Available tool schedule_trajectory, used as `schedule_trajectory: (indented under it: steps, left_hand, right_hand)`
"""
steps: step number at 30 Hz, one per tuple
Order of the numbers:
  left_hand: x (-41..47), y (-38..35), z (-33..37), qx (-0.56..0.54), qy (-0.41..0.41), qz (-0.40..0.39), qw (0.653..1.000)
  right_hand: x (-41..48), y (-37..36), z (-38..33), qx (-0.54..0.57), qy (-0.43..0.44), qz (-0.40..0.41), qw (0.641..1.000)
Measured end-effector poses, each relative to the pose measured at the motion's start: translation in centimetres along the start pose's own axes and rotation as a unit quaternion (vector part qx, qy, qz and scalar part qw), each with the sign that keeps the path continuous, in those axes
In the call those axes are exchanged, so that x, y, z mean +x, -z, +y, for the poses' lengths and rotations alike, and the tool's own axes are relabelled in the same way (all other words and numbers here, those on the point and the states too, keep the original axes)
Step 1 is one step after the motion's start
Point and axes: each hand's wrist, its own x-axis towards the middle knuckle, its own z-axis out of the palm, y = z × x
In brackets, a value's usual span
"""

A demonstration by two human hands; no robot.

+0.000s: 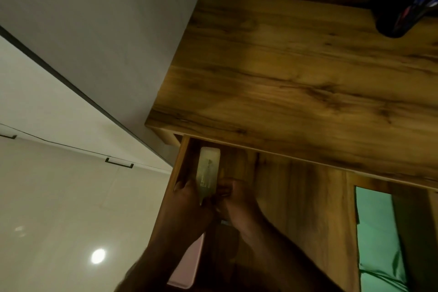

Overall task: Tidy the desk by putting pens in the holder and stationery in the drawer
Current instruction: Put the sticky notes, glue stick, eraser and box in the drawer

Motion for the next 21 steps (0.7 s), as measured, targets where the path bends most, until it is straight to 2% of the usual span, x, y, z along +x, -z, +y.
schedule_trajectory:
  steps: [5, 8, 11, 13, 16, 21]
  left_hand:
    - [2.0, -0.4, -1.2, 0.047, 0.026, -0.053, 0.997]
    - [2.6, -0.8, -1.5, 0.066, 0.036, -0.051, 0.996]
    - [2.7, -0.8, -1.2, 0.055, 0.045, -0.059, 0.996]
    - [2.9, -0.9, -1.1, 0.05, 0.051, -0.066, 0.995]
    - [3.0, -1.0, -0.7, 0.04, 0.067, -0.075, 0.994]
    - [3.2, -1.3, -0.4, 0.001, 0.091, -0.073, 0.993]
  right_hand:
    - [2.1, -1.6, 0.5, 0.006, -0.028, 0.008, 1.0]
    - [2.6, -1.7, 0.9, -0.103, 0.027, 0.014, 0.994]
    - [3.0, -1.7, 0.9, -0.121, 0.037, 0.022, 0.992]
    - [3.1, -2.0, 1.1, -0.098, 0.026, 0.026, 0.995]
    - [3.8, -2.8, 1.4, 0.034, -0.015, 0.014, 0.999]
    - [4.2, -2.8, 1.7, 0.11, -0.027, -0.002, 0.994]
